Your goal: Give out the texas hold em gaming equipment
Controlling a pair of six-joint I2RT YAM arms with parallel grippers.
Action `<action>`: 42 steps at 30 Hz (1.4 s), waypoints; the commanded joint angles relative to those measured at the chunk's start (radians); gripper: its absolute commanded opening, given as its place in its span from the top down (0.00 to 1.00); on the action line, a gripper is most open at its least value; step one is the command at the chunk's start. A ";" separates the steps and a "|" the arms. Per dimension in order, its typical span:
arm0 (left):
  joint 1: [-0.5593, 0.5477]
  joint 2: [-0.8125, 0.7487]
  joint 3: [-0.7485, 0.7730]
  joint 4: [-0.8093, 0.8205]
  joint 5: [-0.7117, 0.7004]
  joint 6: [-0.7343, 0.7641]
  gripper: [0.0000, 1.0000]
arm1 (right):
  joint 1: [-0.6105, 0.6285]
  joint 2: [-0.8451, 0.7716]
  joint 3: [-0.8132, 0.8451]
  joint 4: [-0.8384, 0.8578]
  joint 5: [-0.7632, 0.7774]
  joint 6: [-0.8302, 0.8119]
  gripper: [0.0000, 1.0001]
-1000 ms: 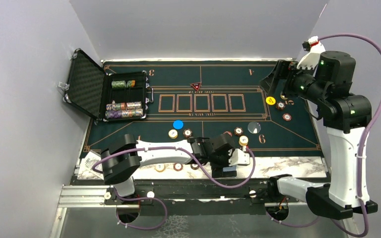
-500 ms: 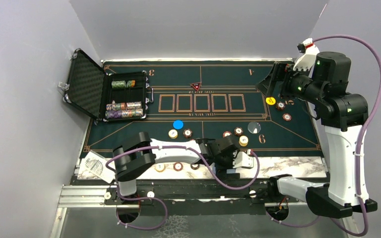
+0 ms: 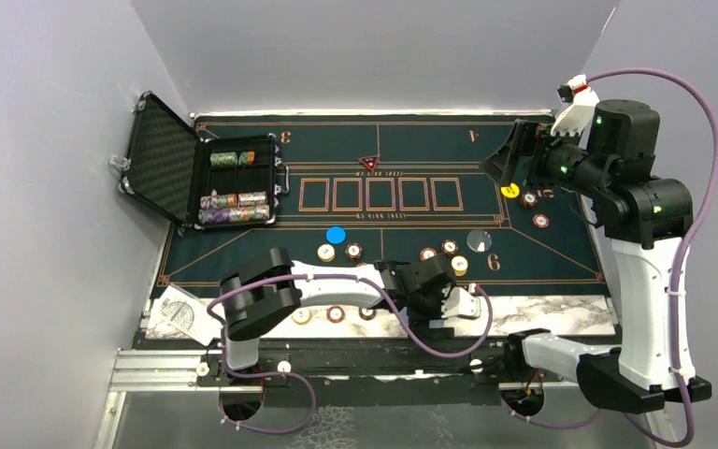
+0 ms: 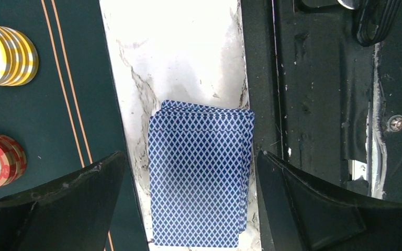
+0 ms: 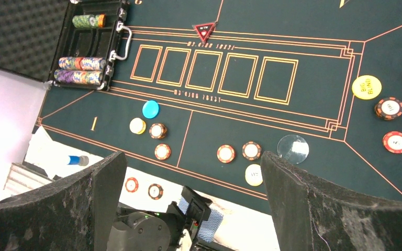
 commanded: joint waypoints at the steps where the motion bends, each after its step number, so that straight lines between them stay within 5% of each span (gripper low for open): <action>1: -0.002 -0.010 0.031 -0.009 0.060 0.003 0.01 | 0.001 -0.017 -0.011 -0.006 -0.028 -0.007 0.00; 25: -0.003 0.069 -0.012 0.000 -0.030 0.067 0.05 | 0.001 -0.026 -0.022 -0.008 -0.035 -0.004 0.00; 33: -0.002 0.071 -0.038 0.009 -0.099 0.101 0.19 | 0.001 -0.026 -0.015 -0.010 -0.028 -0.004 0.00; 42: -0.002 0.038 -0.052 0.028 -0.145 0.127 0.48 | 0.001 -0.029 -0.023 -0.006 -0.023 -0.001 0.00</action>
